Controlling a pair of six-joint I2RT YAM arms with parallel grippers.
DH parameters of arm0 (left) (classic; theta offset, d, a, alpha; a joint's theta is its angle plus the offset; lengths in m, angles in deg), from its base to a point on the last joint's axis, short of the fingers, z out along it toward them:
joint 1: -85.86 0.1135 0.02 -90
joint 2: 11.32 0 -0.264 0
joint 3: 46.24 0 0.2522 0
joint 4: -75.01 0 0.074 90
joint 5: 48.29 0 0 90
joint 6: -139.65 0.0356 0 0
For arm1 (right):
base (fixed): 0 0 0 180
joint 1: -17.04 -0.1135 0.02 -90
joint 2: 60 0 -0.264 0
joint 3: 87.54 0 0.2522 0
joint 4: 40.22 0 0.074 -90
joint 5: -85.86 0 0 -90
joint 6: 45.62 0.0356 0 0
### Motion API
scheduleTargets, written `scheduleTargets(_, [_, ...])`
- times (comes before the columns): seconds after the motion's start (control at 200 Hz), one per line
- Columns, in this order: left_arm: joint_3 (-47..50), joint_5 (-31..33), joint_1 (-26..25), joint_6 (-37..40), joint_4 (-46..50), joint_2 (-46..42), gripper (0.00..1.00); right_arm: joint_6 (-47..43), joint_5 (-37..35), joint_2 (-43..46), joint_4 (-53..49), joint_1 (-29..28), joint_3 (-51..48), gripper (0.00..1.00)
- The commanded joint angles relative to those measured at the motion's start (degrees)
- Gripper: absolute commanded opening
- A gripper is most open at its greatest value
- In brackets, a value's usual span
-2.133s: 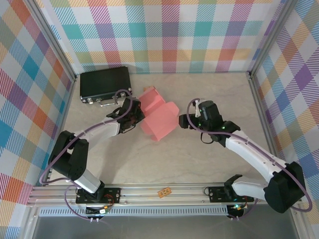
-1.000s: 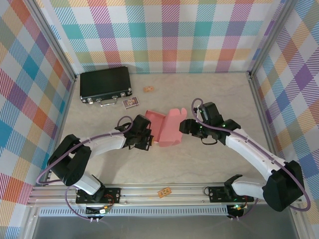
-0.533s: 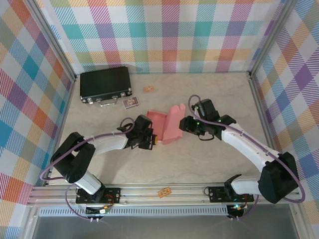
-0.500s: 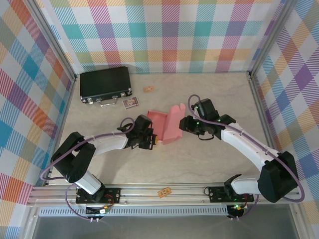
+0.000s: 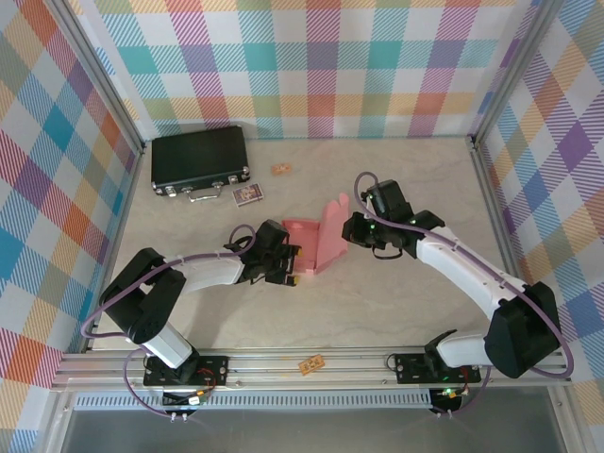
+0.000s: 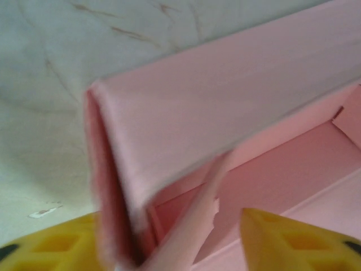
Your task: Fold the paper box
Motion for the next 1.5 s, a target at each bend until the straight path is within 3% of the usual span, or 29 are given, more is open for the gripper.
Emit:
scheduleTargets(0.0, [0.1, 1.5, -0.7, 1.7, -0.7, -0.1, 0.7, -0.8, -1.7, -0.4, -2.7, 0.3, 2.3, 0.13])
scheduleTargets(0.12, [-1.6, 4.1, -0.8, 6.3, 3.0, -1.7, 0.85, -1.9, -3.3, -1.4, -4.9, 0.4, 4.1, 0.13])
scheduleTargets(0.26, [-5.6, 11.1, -0.8, 15.3, 14.6, -5.6, 1.0, -4.2, -3.9, -3.2, -6.7, 0.9, 6.4, 0.13])
scheduleTargets(0.39, [-8.6, 19.3, -0.8, 24.8, 25.7, -9.7, 1.0, -7.4, -4.0, -5.9, -8.6, 1.7, 9.4, 0.13])
scheduleTargets(0.595, [-9.3, 32.0, -0.3, 43.4, 31.3, -12.7, 1.0, -15.9, -3.6, -11.4, -12.0, 2.7, 15.7, 0.13])
scheduleTargets(0.73, [-9.5, 32.2, 1.9, 62.2, 30.0, -11.7, 1.0, -24.1, -4.1, -15.2, -15.5, 2.8, 21.4, 0.12])
scheduleTargets(0.845, [-9.5, 29.5, 5.0, 72.4, 26.7, -11.5, 1.0, -30.9, -4.0, -17.5, -16.6, 2.8, 25.1, 0.12])
scheduleTargets(1.085, [-13.7, 24.0, 14.0, 81.2, 22.6, -8.5, 0.9, -40.9, -3.1, -22.0, -17.6, 2.8, 31.0, 0.14])
scheduleTargets(1.265, [-21.8, 23.9, 17.5, 84.0, 23.9, 0.5, 0.66, -46.4, -2.8, -25.0, -17.8, 2.8, 33.7, 0.14])
scheduleTargets(1.495, [-34.7, 24.5, 18.4, 86.1, 28.8, 13.9, 0.43, -52.4, -0.9, -25.3, -13.2, 2.9, 32.5, 0.13])
